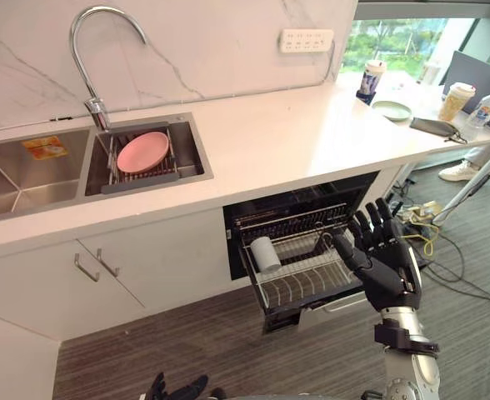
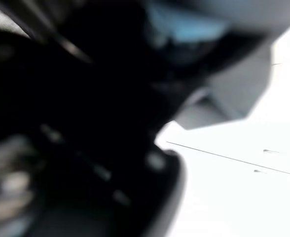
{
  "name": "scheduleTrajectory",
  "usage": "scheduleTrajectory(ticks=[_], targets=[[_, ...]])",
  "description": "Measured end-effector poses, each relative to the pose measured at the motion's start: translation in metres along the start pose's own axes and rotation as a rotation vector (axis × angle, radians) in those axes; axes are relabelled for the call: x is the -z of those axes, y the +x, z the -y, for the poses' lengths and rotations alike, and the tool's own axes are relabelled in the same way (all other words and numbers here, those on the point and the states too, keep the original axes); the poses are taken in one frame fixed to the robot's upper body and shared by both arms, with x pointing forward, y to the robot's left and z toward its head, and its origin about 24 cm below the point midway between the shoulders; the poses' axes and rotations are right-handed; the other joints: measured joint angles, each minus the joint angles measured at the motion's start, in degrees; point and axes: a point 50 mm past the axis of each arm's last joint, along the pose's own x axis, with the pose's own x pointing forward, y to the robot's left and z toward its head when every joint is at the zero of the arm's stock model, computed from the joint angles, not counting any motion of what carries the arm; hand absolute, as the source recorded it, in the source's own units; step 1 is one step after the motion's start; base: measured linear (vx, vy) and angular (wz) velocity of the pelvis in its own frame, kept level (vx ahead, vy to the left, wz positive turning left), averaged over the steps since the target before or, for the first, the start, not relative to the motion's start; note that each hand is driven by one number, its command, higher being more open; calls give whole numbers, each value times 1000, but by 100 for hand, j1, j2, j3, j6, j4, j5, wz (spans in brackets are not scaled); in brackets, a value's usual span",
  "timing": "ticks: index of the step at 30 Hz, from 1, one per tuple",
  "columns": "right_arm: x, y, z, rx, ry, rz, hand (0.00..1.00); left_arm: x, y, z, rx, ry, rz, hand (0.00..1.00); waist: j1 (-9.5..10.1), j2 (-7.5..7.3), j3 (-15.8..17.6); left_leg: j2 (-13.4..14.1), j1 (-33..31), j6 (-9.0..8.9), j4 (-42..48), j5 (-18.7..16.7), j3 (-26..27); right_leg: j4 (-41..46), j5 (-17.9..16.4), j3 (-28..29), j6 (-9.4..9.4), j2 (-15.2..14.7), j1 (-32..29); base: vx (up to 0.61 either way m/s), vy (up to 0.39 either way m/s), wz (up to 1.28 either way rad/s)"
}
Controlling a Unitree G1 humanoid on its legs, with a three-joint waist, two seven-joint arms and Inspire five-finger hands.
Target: Walk over to the sink, pick up the cup, carry it to the dishwasher, place the cup inside the dishwasher, then close the dishwasher door
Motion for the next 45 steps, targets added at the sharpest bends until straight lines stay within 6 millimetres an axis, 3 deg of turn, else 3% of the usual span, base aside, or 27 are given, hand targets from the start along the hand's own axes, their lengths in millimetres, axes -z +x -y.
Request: scheduleTrajectory(ticks=[3,5,7,8,9,10,11,12,15,17,20,21,23,24,25,26,27,28,34,38,42,45], targets=[[-8,20,-7,-89,-27,32,100,-5,1,5,9,-2,33,100,169,61,-17,34,-333,40,654,-337,39,20,-6,-44,-26,-18,-17,12,1,6],[-15,32,-11,-139,-44,56,100,-6,1,7,13,-6,35,100,138,123,-52,29,-475,67,790,-361,74,16,4,-213,-26,-61,-11,18,9,42],[-22,35,-6,-134,-69,80,100,-10,3,10,23,18,39,100,70,120,-86,231,-603,289,1047,-513,857,4,-1,-664,-12,-210,1,15,25,105],[-28,33,4,-95,-89,93,100,-14,5,11,33,54,48,100,41,87,-75,430,-750,519,1764,-745,1454,56,-35,-1035,39,-383,36,44,71,142],[-33,32,11,-71,-116,94,100,-13,5,13,45,103,47,100,-16,130,-101,557,-709,467,2054,-767,1782,186,-114,-1344,153,-551,71,50,103,145],[-36,32,14,-66,-131,97,100,-12,4,14,54,127,41,100,-63,219,-158,576,-678,274,1965,-735,1824,294,-173,-1489,222,-603,61,50,165,129],[-40,32,17,-57,-150,103,100,-8,2,18,75,165,34,100,-145,379,-232,477,-663,127,1554,-731,1768,438,-243,-1690,305,-629,3,42,228,128],[-38,30,20,-29,-141,99,100,-10,3,19,100,246,41,100,-168,418,-309,161,-442,135,698,-396,1630,576,-292,-1871,342,-795,-98,22,274,113],[-31,31,16,-22,-106,82,100,-9,2,21,142,347,36,100,-159,384,-285,-138,-271,252,-104,-5,1357,844,-329,-1871,369,-1004,-235,-49,160,61],[-25,30,15,-1,-84,69,100,-10,3,21,148,359,40,100,-153,331,-251,-211,-261,286,-105,-18,1255,1150,-357,-1691,334,-1137,-305,-51,111,38],[-16,27,13,19,-55,41,100,-11,4,21,170,409,26,100,-222,260,-208,-317,-169,375,-99,-51,1013,2282,-423,-870,158,-1389,-665,-4,97,37],[-13,24,12,30,-49,28,100,-12,5,22,178,424,21,100,-305,222,-201,-335,-125,444,-83,-31,826,2729,-470,-258,-10,-1345,-892,50,40,85],[-9,14,14,81,-38,8,100,-19,10,18,195,476,-2,100,-492,109,-173,-335,-127,466,-66,32,321,2851,-768,1052,211,-788,-1047,43,-46,122],[-9,14,12,87,-32,10,100,-22,12,16,196,470,-26,100,-453,-80,-137,-408,-150,421,-86,72,229,2588,-747,1333,198,-639,-1128,2,-69,84],[-9,14,10,79,-31,13,100,-25,14,13,193,471,-32,100,-435,-185,-128,-476,-153,412,-88,81,195,2358,-681,1376,134,-627,-1131,6,-76,40],[-11,17,7,56,-37,17,100,-28,17,11,188,475,-55,100,-433,-277,-140,-542,-134,400,-97,94,151,2024,-786,1404,208,-671,-988,47,-77,15],[-16,20,4,38,-43,35,100,-29,18,12,191,457,-66,100,-408,-286,-136,-543,-138,394,-98,99,161,1599,-816,1440,256,-643,-770,52,-62,8],[-43,21,28,258,-67,161,100,-22,16,9,223,421,-100,100,-596,-254,-109,-228,22,239,-109,109,449,966,-524,1707,284,-319,-445,35,-24,-5],[-43,21,28,253,-68,161,100,-20,16,8,221,398,-111,100,-597,-236,-127,-189,32,236,-109,107,513,757,-429,1731,286,-284,-412,-2,-4,-5],[-44,17,29,236,-84,177,100,-9,15,-1,198,248,-166,100,-625,-202,-160,-139,29,230,-98,105,519,366,-262,1496,314,-286,-217,3,-7,2],[-49,19,24,149,-143,201,100,1,13,-7,177,47,-196,100,-438,-184,-164,14,166,130,-55,87,638,59,-47,992,341,-290,21,0,-40,-16],[-53,20,19,91,-209,233,100,4,12,-8,170,-64,-187,100,-303,-161,-169,200,4,-6,483,-229,736,14,-15,1060,246,-174,79,-31,-87,-24]])
